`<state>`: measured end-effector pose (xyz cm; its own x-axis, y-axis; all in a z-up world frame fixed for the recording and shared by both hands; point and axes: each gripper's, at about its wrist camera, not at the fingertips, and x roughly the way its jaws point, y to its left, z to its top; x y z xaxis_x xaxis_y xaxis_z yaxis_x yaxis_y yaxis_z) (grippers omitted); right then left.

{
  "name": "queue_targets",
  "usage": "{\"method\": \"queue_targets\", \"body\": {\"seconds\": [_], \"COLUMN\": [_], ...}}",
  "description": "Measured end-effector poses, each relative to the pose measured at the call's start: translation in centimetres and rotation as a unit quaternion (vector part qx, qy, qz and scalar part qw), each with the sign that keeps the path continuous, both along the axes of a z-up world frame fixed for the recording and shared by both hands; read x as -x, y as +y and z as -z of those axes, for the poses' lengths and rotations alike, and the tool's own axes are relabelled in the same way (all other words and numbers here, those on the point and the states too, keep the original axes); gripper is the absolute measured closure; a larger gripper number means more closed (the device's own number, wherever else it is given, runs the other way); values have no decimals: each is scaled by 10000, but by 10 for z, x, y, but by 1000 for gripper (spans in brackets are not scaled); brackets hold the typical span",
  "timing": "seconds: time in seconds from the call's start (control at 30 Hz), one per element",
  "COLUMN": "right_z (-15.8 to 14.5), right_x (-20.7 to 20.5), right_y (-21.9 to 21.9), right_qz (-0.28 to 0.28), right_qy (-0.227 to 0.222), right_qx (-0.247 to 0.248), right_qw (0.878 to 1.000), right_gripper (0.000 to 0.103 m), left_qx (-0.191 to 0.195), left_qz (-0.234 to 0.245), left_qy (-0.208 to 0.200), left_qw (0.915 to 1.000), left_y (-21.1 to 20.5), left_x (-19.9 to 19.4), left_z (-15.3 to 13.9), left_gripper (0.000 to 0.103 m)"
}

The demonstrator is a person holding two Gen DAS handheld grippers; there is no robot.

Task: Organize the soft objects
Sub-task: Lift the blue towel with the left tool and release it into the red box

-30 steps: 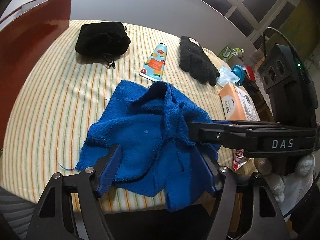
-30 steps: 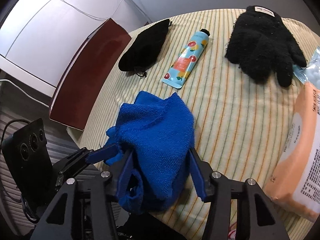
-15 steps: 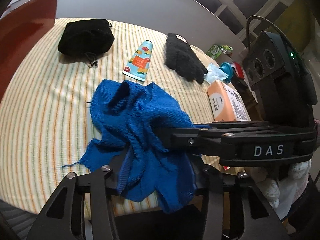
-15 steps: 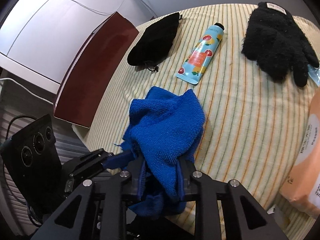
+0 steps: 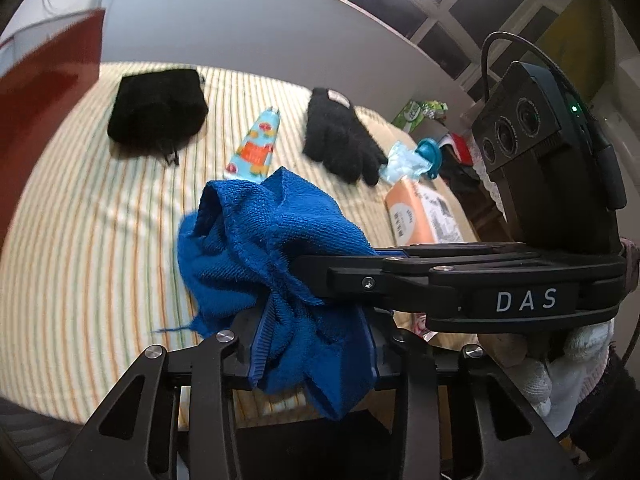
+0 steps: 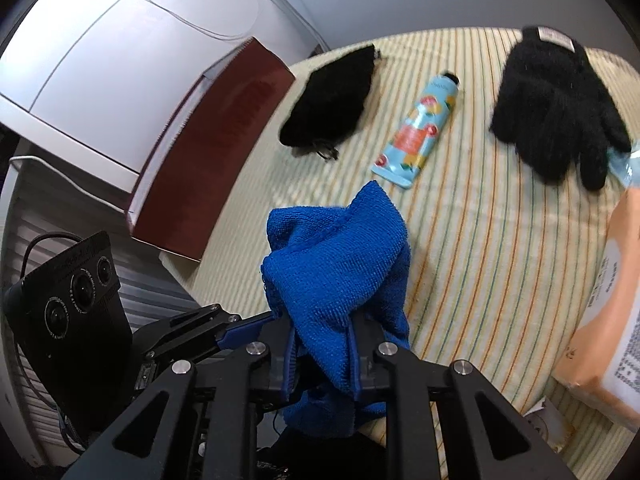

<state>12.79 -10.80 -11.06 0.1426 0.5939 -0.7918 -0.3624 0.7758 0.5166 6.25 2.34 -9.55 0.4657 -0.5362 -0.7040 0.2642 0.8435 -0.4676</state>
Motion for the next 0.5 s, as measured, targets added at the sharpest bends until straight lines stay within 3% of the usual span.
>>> {"method": "queue_targets", "body": {"seconds": [0.27,0.5], "right_z": [-46,-95], "right_x": [-2,-22], "right_y": [23,84], "right_qz": [-169,-559], "right_qy": [-398,-869], "right_qx": [-178,-442], "right_qw": [9989,9937], "right_gripper": [84,84], "left_qx": [-196,-262], "left_qz": [-176,-652], "left_qy": [-475,-921], "left_qw": [9985,9933], "left_y": [27,82], "left_x": [0,-5], "left_z": [-49,-95], "left_gripper": [69,69]}}
